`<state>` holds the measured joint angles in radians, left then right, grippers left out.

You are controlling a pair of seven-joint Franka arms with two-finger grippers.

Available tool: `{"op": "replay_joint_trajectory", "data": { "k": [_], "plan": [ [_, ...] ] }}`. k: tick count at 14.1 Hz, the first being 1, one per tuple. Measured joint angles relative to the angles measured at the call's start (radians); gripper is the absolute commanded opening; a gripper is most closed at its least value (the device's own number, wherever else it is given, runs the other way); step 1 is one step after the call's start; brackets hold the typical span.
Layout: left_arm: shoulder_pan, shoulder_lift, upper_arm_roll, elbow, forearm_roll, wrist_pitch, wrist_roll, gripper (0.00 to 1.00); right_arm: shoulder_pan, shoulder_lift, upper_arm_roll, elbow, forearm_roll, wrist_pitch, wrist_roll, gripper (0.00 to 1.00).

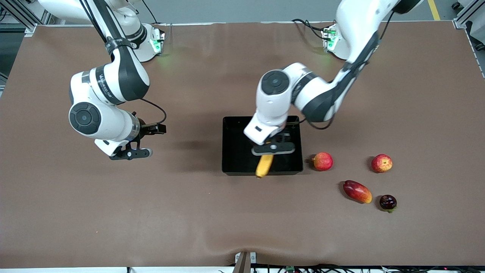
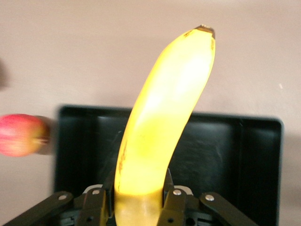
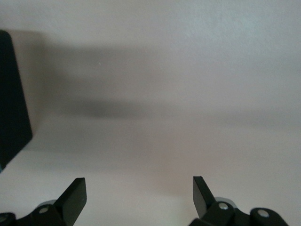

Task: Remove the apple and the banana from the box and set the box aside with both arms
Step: 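Carry the banana out of the box with the left gripper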

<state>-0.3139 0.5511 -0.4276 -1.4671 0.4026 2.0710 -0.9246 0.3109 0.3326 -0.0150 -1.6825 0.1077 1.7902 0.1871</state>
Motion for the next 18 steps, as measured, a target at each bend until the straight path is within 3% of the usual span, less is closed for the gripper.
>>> {"op": "replay_joint_trajectory", "data": {
  "k": [5,10,12,15,18],
  "plan": [
    [0.201,-0.104,0.002,-0.030,-0.087,-0.121,0.319,0.00,0.044,0.006,0.004,-0.038,0.086,0.172,0.000,1.00],
    [0.437,-0.149,-0.003,-0.190,-0.112,-0.131,0.605,0.00,0.134,0.050,0.004,-0.037,0.104,0.285,0.014,1.00],
    [0.541,-0.149,-0.002,-0.314,-0.111,-0.058,0.706,0.00,0.178,0.133,0.005,0.014,0.108,0.324,0.085,1.00],
    [0.615,-0.130,-0.001,-0.493,-0.092,0.145,0.832,0.00,0.259,0.239,0.004,0.081,0.108,0.413,0.165,1.00],
    [0.620,-0.089,-0.004,-0.550,-0.016,0.226,0.898,0.00,0.310,0.297,0.004,0.101,0.107,0.482,0.203,1.00]
  ]
}}
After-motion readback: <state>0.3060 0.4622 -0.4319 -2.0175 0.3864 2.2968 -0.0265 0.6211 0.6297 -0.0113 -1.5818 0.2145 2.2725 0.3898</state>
